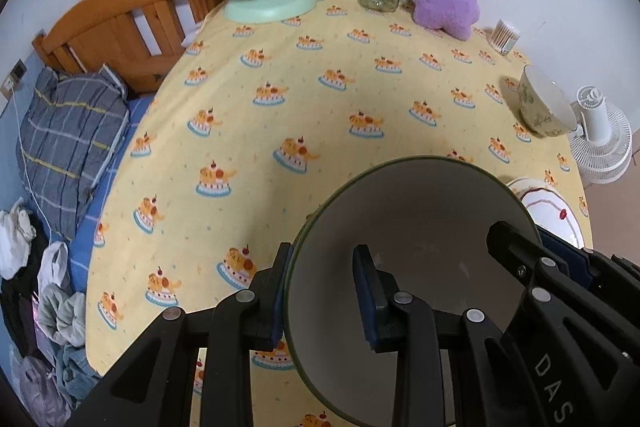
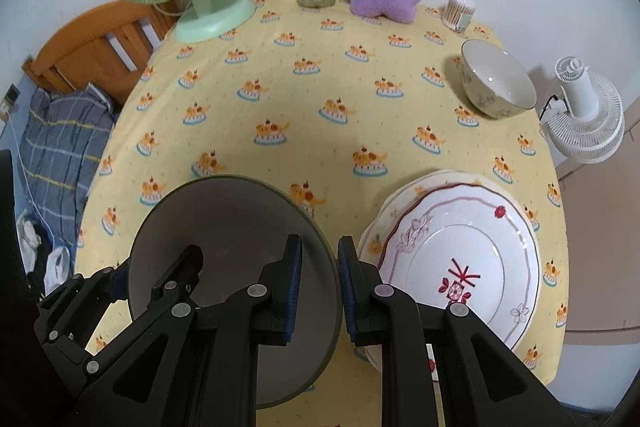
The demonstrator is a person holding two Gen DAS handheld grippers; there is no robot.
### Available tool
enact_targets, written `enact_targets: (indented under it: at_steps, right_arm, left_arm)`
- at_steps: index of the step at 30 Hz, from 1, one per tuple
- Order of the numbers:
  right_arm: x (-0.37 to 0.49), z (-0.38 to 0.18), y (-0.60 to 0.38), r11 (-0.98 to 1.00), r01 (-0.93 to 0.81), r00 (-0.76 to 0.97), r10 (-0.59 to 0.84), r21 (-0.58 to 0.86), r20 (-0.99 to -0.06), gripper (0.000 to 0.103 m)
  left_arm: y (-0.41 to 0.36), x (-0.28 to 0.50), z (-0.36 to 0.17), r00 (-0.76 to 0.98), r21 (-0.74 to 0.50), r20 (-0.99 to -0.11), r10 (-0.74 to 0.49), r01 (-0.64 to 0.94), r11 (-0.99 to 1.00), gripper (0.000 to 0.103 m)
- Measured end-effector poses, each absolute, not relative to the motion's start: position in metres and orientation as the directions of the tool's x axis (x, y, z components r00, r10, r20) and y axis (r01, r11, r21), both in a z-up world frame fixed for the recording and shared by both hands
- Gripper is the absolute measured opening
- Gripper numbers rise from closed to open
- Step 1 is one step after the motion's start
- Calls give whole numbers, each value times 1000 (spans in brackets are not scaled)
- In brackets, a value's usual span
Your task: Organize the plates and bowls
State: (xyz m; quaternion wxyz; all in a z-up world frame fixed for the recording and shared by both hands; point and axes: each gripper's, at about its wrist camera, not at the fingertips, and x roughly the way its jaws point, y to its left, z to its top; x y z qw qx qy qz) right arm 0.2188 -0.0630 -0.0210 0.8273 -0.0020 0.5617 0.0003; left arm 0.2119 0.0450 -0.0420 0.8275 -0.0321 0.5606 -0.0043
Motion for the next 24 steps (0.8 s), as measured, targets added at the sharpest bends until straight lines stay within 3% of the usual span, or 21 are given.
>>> enact_targets:
  at_steps: [24]
  right_arm:
    - [238, -55, -62, 998, -55, 303, 29, 13, -952, 22]
  left_arm:
    - [47, 219, -69, 334, -35, -943, -6, -82, 996, 28]
